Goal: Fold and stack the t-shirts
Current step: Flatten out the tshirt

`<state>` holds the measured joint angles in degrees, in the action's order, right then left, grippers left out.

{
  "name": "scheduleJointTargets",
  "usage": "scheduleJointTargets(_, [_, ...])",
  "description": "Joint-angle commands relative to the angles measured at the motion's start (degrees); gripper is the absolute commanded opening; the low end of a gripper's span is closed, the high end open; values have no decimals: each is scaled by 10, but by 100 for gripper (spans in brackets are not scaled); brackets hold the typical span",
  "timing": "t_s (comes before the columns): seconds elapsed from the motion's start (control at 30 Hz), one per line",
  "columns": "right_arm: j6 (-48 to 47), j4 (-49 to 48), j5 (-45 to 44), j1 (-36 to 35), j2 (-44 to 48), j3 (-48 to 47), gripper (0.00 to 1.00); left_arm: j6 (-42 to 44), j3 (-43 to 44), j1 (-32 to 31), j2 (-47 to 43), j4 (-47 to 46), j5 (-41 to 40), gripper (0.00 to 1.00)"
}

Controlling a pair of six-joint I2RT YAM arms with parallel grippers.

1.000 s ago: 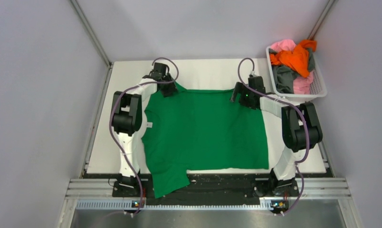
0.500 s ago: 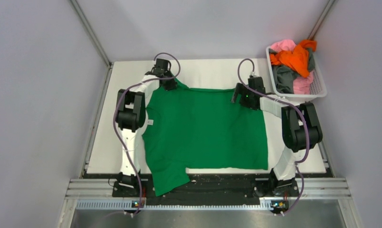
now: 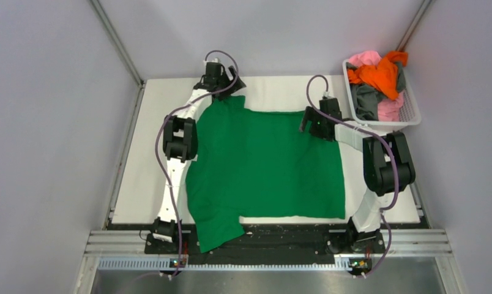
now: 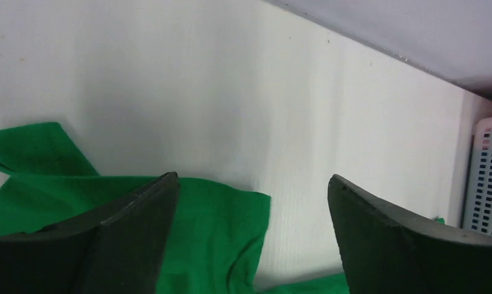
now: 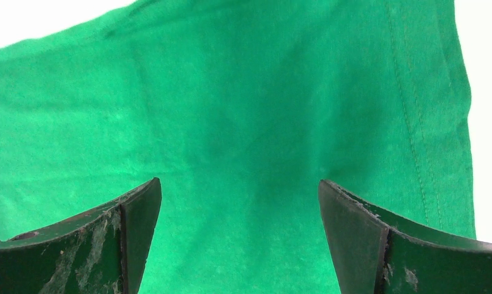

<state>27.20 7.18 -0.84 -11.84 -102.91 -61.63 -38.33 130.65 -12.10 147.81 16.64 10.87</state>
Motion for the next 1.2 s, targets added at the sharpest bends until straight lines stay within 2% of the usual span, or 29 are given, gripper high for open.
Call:
scheduleJointTargets(0.0, [1,-8,-18,2,7,-41,97,11,40,1,-8,-28,29,99])
scheduleJointTargets(0.27, [4,-46,5,2,-16,-75,97,67,-102,0,-176,-19,-25,99])
scheduleJointTargets(0.4, [18,-96,69,2,-57,-103,97,73,-216,1,-255,-15,-51,99])
scheduleJointTargets(0.53, [28,-98,78,1,-121,-164,97,62,-303,1,-278,-18,-39,99])
scheduleJointTargets(0.7, [15,-64,50,2,-207,-253,96,63,-288,1,-232,60,-2,99])
scheduleJointTargets(0.9, [32,-43,26,1,-259,-283,96,58,-281,4,-184,105,-39,98])
scheduleJointTargets(1.17, [51,-21,26,2,-300,-320,95,48,-137,30,-70,193,-39,99])
